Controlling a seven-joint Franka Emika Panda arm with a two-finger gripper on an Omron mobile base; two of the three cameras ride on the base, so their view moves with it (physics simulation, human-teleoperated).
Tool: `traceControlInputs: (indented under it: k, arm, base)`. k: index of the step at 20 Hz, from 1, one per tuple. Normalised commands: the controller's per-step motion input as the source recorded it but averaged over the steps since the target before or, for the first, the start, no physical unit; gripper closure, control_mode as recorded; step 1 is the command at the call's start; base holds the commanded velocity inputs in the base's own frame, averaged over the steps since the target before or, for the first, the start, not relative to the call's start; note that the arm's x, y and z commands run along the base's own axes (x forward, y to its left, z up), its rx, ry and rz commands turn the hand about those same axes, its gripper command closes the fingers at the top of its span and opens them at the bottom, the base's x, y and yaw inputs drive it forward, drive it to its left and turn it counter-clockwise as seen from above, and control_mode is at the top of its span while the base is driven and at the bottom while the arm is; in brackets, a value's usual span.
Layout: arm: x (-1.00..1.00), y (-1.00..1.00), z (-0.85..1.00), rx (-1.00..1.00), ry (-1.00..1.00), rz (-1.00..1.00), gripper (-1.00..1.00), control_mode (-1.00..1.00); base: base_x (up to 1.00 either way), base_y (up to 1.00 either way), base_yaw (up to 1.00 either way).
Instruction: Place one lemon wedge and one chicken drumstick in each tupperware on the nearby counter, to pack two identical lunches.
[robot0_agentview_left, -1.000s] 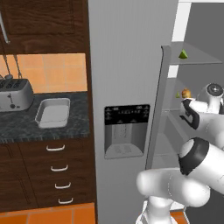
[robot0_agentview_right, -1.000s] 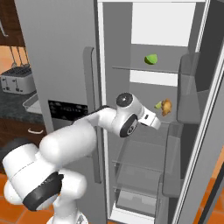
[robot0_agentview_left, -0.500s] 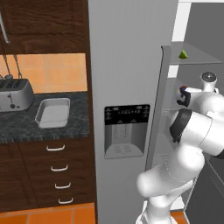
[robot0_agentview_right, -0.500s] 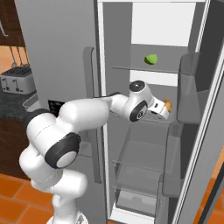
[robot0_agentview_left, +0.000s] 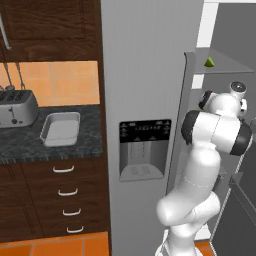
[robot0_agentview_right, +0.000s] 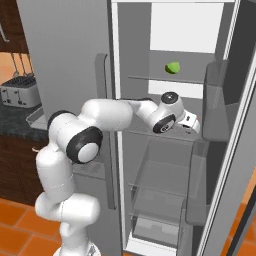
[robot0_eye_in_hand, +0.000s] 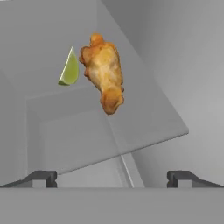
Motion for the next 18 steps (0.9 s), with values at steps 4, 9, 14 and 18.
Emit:
traceControlInputs:
  k: [4,9,14,18]
  arm:
    - [0.52,-0.04,-0.13,0.0,0.0,0.01,-1.0,-1.0]
    - [0.6,-0.16,-0.18,0.02,0.0,0.0,-1.0,-1.0]
    - [0.62,-0.3,-0.15,0.01,0.0,0.0,-1.0,-1.0]
    - [0.52,-0.24,-0.16,0.0,0.0,0.0,-1.0,-1.0]
  base:
    - [0.0,0.0,0.0]
    - [0.0,0.0,0.0]
    - [0.0,0.0,0.0]
    - [0.0,0.0,0.0]
